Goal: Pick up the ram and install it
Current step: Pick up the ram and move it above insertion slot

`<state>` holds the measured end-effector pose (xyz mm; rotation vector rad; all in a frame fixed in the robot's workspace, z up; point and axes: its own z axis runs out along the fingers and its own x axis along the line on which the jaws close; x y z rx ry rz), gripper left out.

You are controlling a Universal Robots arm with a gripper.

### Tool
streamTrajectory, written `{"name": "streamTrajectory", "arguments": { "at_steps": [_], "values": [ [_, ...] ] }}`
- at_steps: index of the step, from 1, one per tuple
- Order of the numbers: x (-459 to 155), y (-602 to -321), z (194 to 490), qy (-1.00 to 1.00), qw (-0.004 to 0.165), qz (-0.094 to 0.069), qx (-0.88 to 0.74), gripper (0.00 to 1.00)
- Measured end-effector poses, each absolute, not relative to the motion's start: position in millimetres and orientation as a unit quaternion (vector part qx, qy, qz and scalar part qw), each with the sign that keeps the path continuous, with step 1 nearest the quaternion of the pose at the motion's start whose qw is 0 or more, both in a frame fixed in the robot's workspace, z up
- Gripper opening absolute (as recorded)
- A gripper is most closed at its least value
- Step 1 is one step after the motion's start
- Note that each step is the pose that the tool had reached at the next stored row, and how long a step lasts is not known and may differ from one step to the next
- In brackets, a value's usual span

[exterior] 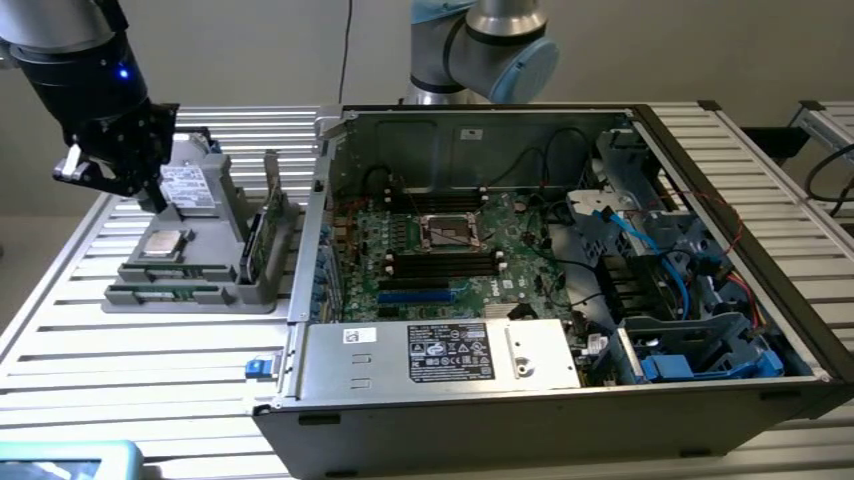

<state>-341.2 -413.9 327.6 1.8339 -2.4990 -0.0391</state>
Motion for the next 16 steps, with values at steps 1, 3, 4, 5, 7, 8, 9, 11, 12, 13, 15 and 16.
{"name": "streamTrajectory", "arguments": {
  "at_steps": [1,3,4,5,7,8,9,11,12,13,15,16],
  "values": [
    [-341.2,-413.9,327.6,-0.801,0.021,-0.012,0.599,0.11],
    [-341.2,-413.9,327.4,-0.79,0.021,-0.012,0.613,0.11],
    [-341.2,-413.9,327.4,-0.784,0.021,-0.012,0.62,0.11],
    [-341.2,-413.9,327.3,-0.778,0.021,-0.012,0.628,0.11],
    [-341.2,-413.9,327.1,-0.767,0.021,-0.011,0.642,0.11],
    [-341.2,-413.9,327.1,-0.761,0.021,-0.011,0.648,0.11],
    [-341.2,-413.8,327.0,-0.756,0.021,-0.01,0.654,0.11],
    [-341.2,-413.8,326.7,-0.748,0.02,-0.009,0.664,0.11],
    [-341.2,-413.8,326.5,-0.744,0.019,-0.008,0.668,0.11],
    [-341.2,-413.8,326.5,-0.74,0.018,-0.007,0.672,0.11],
    [-341.7,-413.8,326.2,-0.736,0.016,-0.005,0.677,0.11],
    [-341.6,-413.8,326.2,-0.736,0.016,-0.005,0.677,0.11]
  ]
}}
